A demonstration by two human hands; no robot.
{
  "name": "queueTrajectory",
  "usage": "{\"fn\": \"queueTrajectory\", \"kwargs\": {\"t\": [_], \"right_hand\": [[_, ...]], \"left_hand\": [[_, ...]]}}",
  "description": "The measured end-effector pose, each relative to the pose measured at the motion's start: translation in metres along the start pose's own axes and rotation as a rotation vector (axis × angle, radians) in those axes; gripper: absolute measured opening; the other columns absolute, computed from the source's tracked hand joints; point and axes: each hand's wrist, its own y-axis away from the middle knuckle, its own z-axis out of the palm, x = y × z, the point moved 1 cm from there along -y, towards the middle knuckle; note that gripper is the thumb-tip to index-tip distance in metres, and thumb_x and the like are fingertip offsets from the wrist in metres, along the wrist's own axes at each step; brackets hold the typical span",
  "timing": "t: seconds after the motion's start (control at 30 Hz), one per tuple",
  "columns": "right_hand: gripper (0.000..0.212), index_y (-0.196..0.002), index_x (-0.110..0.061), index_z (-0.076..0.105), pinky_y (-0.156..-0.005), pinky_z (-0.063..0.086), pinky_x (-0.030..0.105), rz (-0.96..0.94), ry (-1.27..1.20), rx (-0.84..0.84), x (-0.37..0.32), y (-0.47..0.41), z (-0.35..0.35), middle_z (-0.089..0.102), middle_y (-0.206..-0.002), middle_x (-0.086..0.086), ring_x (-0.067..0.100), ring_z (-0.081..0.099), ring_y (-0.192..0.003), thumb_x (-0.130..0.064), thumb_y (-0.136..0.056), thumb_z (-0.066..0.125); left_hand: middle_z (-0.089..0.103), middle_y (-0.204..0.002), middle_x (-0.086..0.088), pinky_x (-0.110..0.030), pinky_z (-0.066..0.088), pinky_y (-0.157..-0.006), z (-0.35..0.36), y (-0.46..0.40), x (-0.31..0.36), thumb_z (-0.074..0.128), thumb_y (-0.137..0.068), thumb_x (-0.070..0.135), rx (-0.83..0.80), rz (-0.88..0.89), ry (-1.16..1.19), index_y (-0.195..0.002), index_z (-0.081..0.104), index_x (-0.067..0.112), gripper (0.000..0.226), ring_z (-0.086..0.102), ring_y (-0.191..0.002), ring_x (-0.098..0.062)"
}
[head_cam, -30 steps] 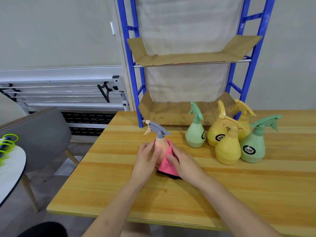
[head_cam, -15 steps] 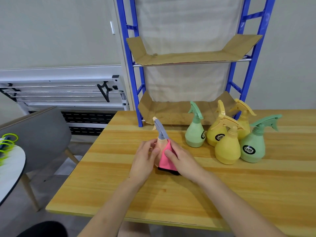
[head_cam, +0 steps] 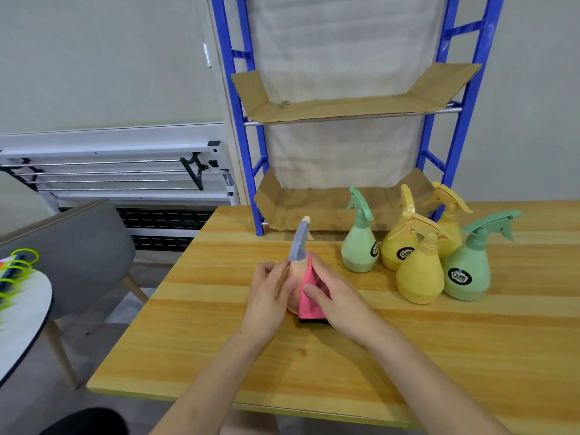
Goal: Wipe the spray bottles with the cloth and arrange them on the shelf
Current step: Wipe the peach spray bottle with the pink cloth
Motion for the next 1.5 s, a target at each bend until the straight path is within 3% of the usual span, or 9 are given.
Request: {"fn": "queueTrajectory", "kwargs": {"t": [0.23,0.37,0.5,0.63,0.77,1.03,1.2,1.33,1.5], "right_hand": [[0.061,-0.164,-0.045,0.017,-0.123,0.032,0.034,0.072,-0.022,-0.112,0.006,-0.006,-0.004,0.031,-0.166,-0.021,0.004,0.034,-0.150,-0.047,-0.109,0.044],[0.061,-0.163,-0.050,0.013,-0.117,0.036,0.033,0.119,0.002,-0.163,0.015,-0.005,-0.007,0.034,-0.165,-0.021,0.008,0.039,-0.148,-0.053,-0.108,0.041],[0.065,-0.163,-0.046,0.015,-0.093,0.042,0.027,0.129,0.106,-0.112,0.014,0.002,-0.005,0.054,-0.151,-0.012,0.014,0.056,-0.127,-0.041,-0.108,0.050],[0.074,-0.164,-0.042,0.020,-0.107,0.045,0.030,0.104,0.098,0.007,0.013,0.011,0.005,0.052,-0.153,-0.014,0.011,0.052,-0.134,-0.030,-0.104,0.061],[0.073,-0.165,-0.035,0.023,-0.126,0.026,0.028,0.036,0.022,0.070,0.002,0.003,0.006,0.029,-0.168,-0.019,-0.001,0.026,-0.153,-0.021,-0.104,0.061],[0.056,-0.165,-0.035,0.019,-0.113,0.029,0.023,0.123,-0.017,-0.068,-0.002,-0.012,-0.001,0.033,-0.167,-0.014,0.011,0.034,-0.151,-0.040,-0.112,0.038],[0.054,-0.164,-0.043,0.021,-0.106,0.041,0.033,0.173,0.038,-0.067,0.005,-0.004,-0.004,0.049,-0.156,-0.010,0.019,0.050,-0.138,-0.045,-0.111,0.036],[0.059,-0.161,-0.045,0.028,-0.101,0.046,0.031,0.169,0.116,-0.062,0.017,0.012,-0.013,0.062,-0.142,-0.012,0.014,0.059,-0.124,-0.035,-0.108,0.053],[0.062,-0.157,-0.041,0.042,-0.111,0.040,0.026,0.141,0.098,0.006,0.020,0.025,-0.020,0.056,-0.150,-0.016,0.005,0.052,-0.135,-0.026,-0.101,0.066]], "left_hand": [[0.051,-0.120,0.020,-0.011,0.041,-0.082,0.003,0.004,0.005,0.055,-0.103,0.039,0.014,0.015,-0.027,-0.148,0.047,0.030,0.047,0.051,-0.109,0.008],[0.057,-0.134,0.013,-0.031,0.050,-0.097,0.002,0.004,0.007,0.056,-0.093,0.055,0.043,0.018,-0.045,-0.143,0.045,0.026,0.058,0.054,-0.121,-0.003],[0.058,-0.137,0.012,-0.054,0.040,-0.111,-0.003,-0.001,-0.001,0.048,-0.096,0.056,-0.004,0.044,-0.110,-0.147,0.043,0.028,0.059,0.052,-0.128,-0.012],[0.049,-0.131,0.007,-0.051,0.045,-0.105,-0.004,-0.004,-0.007,0.046,-0.102,0.052,-0.037,0.042,-0.139,-0.149,0.042,0.032,0.051,0.054,-0.121,-0.017],[0.049,-0.115,0.013,-0.050,0.046,-0.101,-0.004,-0.008,-0.007,0.042,-0.103,0.048,-0.084,0.098,-0.140,-0.150,0.043,0.035,0.049,0.055,-0.109,-0.013],[0.047,-0.106,0.013,-0.061,0.040,-0.107,-0.001,-0.011,-0.010,0.047,-0.106,0.038,-0.066,0.053,-0.152,-0.151,0.044,0.031,0.046,0.055,-0.100,-0.014],[0.048,-0.113,0.007,-0.055,0.043,-0.105,-0.004,-0.007,-0.003,0.045,-0.106,0.040,-0.065,0.028,-0.206,-0.153,0.041,0.028,0.049,0.056,-0.107,-0.021],[0.050,-0.118,0.003,-0.035,0.045,-0.085,-0.011,-0.006,0.002,0.047,-0.106,0.040,-0.122,0.027,-0.176,-0.153,0.041,0.026,0.049,0.056,-0.109,-0.018],[0.052,-0.130,0.007,-0.031,0.044,-0.100,-0.003,-0.006,0.017,0.054,-0.102,0.046,-0.034,-0.063,0.065,-0.144,0.051,0.022,0.048,0.051,-0.121,-0.009]]}}
